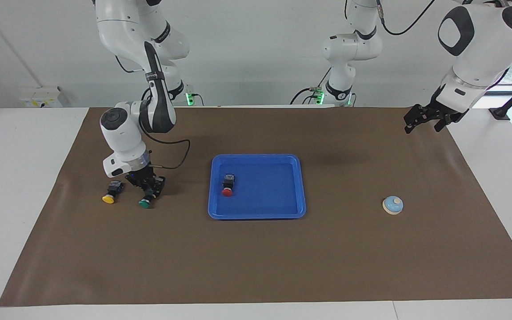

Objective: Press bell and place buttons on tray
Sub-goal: 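Place the green button in the tray beside the red one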

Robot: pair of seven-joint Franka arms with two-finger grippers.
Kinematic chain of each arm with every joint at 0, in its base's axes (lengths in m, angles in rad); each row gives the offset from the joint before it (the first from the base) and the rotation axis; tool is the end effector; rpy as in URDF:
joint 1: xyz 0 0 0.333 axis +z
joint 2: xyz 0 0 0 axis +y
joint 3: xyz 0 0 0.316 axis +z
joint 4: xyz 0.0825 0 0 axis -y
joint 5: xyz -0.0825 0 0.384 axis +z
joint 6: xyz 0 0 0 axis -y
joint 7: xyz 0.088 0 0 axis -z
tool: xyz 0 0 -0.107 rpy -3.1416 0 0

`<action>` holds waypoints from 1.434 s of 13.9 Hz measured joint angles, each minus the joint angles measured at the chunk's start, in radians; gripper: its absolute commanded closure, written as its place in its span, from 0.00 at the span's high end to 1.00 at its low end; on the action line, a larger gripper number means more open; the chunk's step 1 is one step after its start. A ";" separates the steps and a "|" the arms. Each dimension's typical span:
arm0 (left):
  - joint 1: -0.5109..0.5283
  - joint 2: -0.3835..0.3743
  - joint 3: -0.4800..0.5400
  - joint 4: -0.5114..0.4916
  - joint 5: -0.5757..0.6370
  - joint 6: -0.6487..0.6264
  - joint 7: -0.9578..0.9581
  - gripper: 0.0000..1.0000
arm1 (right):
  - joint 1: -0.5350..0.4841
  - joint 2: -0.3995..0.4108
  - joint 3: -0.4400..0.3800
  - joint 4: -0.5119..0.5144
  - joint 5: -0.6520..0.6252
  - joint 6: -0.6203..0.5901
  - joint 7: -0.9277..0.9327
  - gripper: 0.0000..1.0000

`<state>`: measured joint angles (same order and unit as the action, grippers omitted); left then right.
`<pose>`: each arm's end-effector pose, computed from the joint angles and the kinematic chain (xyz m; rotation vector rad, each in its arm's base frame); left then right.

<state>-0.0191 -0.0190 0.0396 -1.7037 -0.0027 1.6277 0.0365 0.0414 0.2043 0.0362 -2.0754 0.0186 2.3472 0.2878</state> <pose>0.5490 0.0112 0.5770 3.1352 -0.0248 -0.0892 0.5834 0.0452 0.3376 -3.0877 0.3469 -0.0974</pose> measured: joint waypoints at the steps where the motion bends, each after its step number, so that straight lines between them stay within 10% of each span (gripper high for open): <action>1: 0.000 0.000 0.000 0.000 0.000 0.000 0.000 1.00 | 0.031 -0.001 0.001 0.059 0.001 -0.066 0.022 0.00; 7: 0.000 0.000 0.000 0.000 0.000 0.000 0.000 1.00 | 0.279 0.018 0.009 0.244 0.045 -0.196 0.280 0.00; 20: 0.000 0.000 0.000 0.000 0.000 0.000 0.000 1.00 | 0.524 0.199 0.008 0.254 0.083 -0.035 0.382 0.00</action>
<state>-0.0191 -0.0189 0.0397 -1.7037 -0.0027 1.6277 0.0365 0.5656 0.4036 0.0443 -1.8211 0.1014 2.3123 0.6699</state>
